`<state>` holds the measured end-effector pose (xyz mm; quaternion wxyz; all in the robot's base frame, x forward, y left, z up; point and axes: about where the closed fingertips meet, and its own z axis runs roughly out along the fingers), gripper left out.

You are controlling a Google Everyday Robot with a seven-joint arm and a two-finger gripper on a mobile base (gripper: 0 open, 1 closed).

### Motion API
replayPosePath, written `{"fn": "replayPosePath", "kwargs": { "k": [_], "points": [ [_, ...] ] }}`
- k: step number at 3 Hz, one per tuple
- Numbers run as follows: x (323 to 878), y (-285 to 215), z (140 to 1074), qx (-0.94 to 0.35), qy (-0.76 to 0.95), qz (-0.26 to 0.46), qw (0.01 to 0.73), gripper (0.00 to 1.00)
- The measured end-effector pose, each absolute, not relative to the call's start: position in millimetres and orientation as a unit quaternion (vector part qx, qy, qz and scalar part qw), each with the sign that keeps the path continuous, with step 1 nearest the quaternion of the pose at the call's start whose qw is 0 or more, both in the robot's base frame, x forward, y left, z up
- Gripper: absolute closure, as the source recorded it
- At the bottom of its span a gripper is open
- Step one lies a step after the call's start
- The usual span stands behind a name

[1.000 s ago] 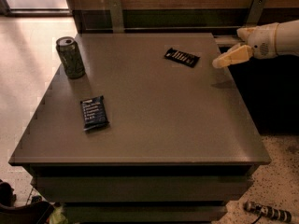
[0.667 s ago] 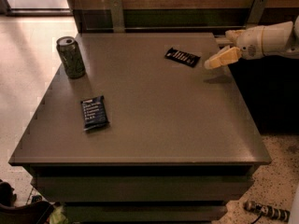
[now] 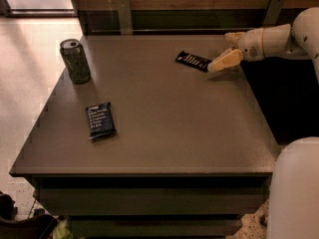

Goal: Move rxbar chocolate near green can

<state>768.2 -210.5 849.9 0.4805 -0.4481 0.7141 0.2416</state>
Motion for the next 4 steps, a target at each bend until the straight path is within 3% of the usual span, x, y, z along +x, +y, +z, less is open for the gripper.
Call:
{"fn": "replayPosePath", "kwargs": {
  "k": [4],
  "points": [
    [789.3,-161.5,806.4,-0.382,0.728,0.271,0.5,0.0]
  ]
}}
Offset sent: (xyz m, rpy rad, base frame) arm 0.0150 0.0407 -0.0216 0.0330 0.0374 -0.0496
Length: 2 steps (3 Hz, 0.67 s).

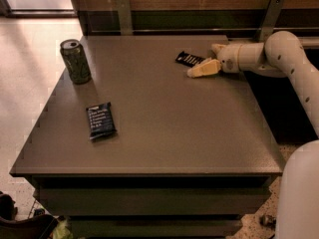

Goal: Move rxbar chocolate near green can

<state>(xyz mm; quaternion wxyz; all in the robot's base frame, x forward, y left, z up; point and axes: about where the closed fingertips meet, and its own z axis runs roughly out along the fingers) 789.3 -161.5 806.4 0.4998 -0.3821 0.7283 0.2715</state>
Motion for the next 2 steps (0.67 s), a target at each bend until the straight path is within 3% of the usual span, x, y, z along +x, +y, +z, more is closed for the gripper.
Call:
{"fn": "replayPosePath", "kwargs": {
  "k": [1,2],
  "points": [
    [788.2,-153.5,798.0,-0.374,0.728,0.28,0.502,0.15],
    [788.2,-153.4,804.8,-0.374,0.728,0.28,0.502,0.38]
  ]
}}
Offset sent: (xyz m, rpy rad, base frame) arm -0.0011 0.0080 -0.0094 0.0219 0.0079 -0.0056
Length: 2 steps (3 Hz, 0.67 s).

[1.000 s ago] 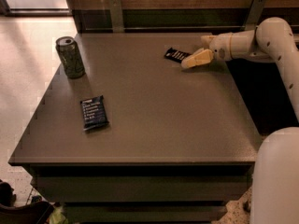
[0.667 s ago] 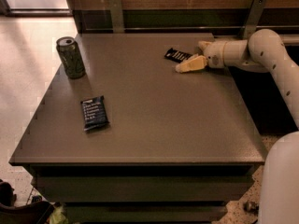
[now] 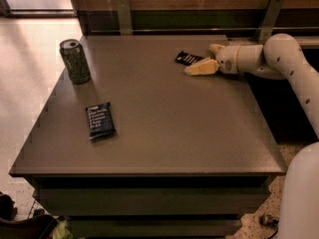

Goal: Move rxbar chocolate near green can

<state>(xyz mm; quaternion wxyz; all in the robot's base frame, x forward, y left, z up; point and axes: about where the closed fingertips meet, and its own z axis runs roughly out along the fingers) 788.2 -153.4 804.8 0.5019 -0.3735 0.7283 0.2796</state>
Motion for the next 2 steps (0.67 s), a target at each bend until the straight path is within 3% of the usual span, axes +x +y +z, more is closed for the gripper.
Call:
{"fn": "replayPosePath", "kwargs": {
  "k": [1,2],
  "points": [
    [788.3,-153.2,811.0,-0.374,0.728,0.28,0.502,0.69],
    [788.3,-153.2,813.5,-0.374,0.728,0.28,0.502,0.92]
  ]
}}
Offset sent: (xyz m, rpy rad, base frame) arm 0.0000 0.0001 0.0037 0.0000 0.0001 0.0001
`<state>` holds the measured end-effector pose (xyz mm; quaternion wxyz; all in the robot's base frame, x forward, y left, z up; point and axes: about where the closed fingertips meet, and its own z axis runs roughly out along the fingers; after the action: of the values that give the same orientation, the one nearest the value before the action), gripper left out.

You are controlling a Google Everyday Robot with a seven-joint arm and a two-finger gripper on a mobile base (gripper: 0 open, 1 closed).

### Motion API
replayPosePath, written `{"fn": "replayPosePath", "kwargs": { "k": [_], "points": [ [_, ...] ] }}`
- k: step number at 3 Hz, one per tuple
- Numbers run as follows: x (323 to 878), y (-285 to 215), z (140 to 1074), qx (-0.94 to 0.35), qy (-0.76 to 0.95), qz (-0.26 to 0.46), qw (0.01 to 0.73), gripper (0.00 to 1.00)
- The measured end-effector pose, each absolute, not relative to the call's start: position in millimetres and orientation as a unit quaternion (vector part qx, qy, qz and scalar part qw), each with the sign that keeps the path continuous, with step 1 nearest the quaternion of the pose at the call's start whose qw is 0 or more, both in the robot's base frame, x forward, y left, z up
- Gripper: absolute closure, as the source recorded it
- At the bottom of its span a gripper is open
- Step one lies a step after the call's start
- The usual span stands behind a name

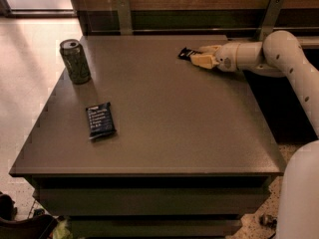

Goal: Move rxbar chocolate near green can

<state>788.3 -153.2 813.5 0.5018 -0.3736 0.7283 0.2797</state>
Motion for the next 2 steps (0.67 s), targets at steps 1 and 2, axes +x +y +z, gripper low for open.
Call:
{"fn": "replayPosePath", "kwargs": {
  "k": [1,2],
  "points": [
    [788.3,-153.0,813.5,-0.374,0.728,0.28,0.502,1.0],
    [788.3,-152.9,813.5,-0.374,0.728,0.28,0.502,1.0]
  ]
}}
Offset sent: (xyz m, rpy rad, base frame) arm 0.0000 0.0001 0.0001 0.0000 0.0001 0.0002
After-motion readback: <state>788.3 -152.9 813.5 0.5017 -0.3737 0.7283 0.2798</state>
